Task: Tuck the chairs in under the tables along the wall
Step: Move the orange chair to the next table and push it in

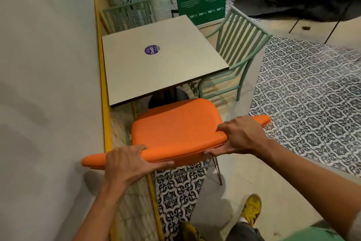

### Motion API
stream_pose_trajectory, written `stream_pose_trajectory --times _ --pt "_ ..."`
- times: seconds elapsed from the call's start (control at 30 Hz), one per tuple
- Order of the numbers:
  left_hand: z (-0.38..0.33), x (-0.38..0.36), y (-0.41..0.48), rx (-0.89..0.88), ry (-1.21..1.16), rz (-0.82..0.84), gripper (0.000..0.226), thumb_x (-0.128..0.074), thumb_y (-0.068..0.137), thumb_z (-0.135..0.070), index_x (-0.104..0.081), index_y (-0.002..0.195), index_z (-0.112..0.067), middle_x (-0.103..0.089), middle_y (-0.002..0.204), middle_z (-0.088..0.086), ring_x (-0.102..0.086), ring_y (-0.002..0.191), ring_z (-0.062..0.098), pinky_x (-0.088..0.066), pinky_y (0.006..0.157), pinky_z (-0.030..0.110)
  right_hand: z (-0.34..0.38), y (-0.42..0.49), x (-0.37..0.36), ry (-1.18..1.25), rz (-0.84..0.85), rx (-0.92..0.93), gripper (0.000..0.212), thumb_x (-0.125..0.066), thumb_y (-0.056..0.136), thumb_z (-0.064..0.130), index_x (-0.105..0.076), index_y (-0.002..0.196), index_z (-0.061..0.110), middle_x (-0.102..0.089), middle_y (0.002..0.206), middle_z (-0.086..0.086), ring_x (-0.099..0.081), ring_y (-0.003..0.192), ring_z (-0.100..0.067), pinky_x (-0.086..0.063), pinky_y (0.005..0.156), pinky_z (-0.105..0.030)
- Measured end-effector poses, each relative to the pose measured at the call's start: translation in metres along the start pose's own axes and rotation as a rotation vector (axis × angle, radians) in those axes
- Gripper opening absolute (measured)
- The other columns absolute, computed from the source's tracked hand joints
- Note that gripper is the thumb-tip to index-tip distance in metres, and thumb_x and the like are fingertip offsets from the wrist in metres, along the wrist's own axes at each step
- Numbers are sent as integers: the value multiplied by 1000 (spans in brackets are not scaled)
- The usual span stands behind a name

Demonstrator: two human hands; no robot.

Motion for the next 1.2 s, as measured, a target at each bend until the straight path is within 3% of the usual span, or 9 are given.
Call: stream_pose_trajectory --times 0.13,0.37,0.53,0.77,0.87,1.1,1.2 --pt "-7 2 2 49 14 -10 90 -32 45 -119 -59 58 -34 -48 43 -11 -52 43 12 -55 53 28 -14 7 -1 -9 2 21 96 -29 62 114 -71 76 29 -66 62 5 -60 52 -23 -46 56 -30" --pt "-36 -2 3 41 43 21 102 -30 50 -118 -78 78 -33 -48 41 -9 -50 40 12 -53 48 26 -46 16 -1 16 37 68 95 -27 61 115 -74 81 34 -67 64 11 -61 53 -15 -52 58 -29" --pt "-34 0 8 31 39 -36 92 -35 52 -117 -73 67 -34 -47 41 -11 -50 39 12 -51 47 26 -49 17 -11 -6 -25 93 93 -32 61 115 -71 72 31 -64 60 8 -59 49 -17 -41 52 -28" --pt "-37 4 11 44 58 -58 93 -32 51 -118 -65 62 -33 -49 44 -9 -53 43 15 -52 49 26 -52 20 -8 -5 -46 100 90 -32 65 113 -72 75 33 -64 60 10 -57 49 -16 -38 52 -27" --pt "-37 5 8 64 59 -50 92 -31 51 -118 -60 58 -31 -46 43 -11 -51 41 14 -45 48 21 -51 18 -9 -7 -50 115 89 -32 66 112 -72 75 33 -64 59 8 -57 48 -17 -42 52 -27" --pt "-39 5 12 83 92 -30 110 -23 46 -120 -79 78 -31 -54 49 -7 -57 49 18 -55 54 27 -51 20 -5 -45 -37 108 90 -30 67 112 -70 72 32 -57 52 7 -52 45 -18 -41 51 -27" --pt "-39 5 11 88 86 -41 108 -25 46 -120 -78 74 -31 -55 48 -7 -58 49 18 -55 54 28 -51 21 -4 -55 -34 109 91 -30 67 112 -71 72 31 -55 50 8 -51 44 -17 -39 50 -25"
Point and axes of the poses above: each hand's wrist, its own y-axis towards the middle knuckle, its own x-axis out of the back of the hand, z = x × y, the point moved 6 cm from there along y, towards the middle knuckle
